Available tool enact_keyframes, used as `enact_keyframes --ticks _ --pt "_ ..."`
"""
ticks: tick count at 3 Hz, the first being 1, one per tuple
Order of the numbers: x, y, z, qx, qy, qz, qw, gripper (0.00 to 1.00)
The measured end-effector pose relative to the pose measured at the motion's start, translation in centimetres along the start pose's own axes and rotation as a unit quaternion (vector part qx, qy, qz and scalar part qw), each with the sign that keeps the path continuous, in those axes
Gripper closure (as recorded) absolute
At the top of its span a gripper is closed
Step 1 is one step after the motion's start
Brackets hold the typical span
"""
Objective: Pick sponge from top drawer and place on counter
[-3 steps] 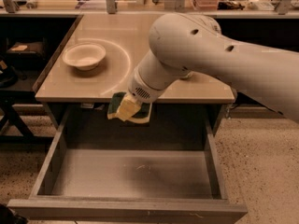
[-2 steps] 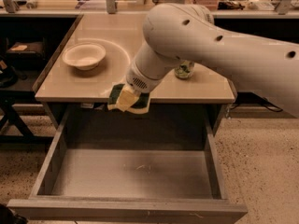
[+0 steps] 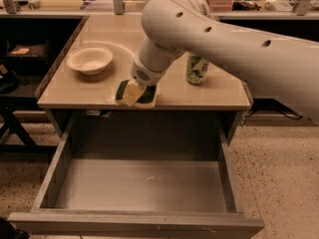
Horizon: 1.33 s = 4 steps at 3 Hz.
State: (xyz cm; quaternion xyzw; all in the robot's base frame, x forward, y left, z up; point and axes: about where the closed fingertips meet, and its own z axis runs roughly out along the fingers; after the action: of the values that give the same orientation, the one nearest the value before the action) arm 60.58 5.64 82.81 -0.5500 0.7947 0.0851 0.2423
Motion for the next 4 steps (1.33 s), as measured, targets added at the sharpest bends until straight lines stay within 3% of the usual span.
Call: enact_keyframes --ticks 2,4 --pt "-0.9 -5.3 0.9 0.012 0.018 -0.004 0.9998 1.0" --pt "-1.1 -5.5 0.7 0.014 0.015 -0.003 0.9998 0.59"
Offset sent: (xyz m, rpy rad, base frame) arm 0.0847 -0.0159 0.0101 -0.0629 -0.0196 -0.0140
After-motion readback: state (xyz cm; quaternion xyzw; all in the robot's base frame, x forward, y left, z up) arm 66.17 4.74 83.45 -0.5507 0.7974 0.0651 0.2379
